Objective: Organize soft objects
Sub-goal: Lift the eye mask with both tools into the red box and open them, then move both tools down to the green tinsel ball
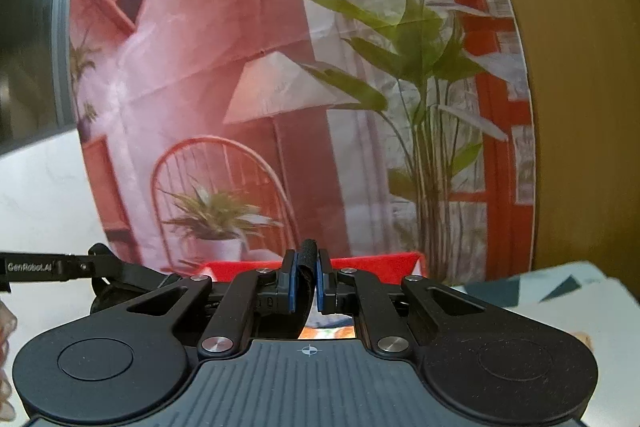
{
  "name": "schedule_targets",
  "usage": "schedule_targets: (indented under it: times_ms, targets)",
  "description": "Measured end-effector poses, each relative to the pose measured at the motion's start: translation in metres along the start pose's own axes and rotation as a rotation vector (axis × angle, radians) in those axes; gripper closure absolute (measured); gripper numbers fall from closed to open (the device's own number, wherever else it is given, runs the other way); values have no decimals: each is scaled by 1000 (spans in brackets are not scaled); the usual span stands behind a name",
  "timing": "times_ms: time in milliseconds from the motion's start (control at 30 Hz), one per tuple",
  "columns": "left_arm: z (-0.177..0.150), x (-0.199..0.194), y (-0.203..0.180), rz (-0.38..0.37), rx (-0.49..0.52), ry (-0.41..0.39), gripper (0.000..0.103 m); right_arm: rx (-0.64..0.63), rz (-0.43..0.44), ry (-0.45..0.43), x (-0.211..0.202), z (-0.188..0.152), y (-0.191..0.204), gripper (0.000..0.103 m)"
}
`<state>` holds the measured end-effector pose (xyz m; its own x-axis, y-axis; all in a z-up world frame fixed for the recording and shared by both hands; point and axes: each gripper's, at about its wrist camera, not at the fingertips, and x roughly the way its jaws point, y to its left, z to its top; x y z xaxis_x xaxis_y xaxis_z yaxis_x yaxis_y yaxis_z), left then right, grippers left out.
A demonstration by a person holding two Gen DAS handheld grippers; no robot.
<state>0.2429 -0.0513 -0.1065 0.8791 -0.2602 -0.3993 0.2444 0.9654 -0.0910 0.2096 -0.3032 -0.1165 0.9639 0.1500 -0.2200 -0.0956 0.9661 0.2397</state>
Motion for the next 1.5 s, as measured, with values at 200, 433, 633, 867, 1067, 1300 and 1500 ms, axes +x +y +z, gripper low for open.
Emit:
schedule_targets:
  times_ms: [200,433,633,867,1067,1300,1500]
  targets:
    - [-17,44,-5,-8,36,112,79,-79,-35,84,32,-21,-4,95]
    - [-33,67,-5,-49,72,203,79,-48,-27,191,48,-47,-11,95]
    - [-42,77,-10,-70,108,259,79,-16,-29,227,53,-55,-15,95]
    - [-38,71,-8,-94,120,256,68,-22,-62,238,49,-56,-13,87]
    - [-32,40,-11,-141,150,213,46,-35,-87,197,27,-53,-7,59]
    - [-46,-8,6,-199,112,197,44,-1,-66,145,-15,-55,2,38]
    - [-79,-34,17,-214,70,216,44,38,-38,145,-46,-78,12,37]
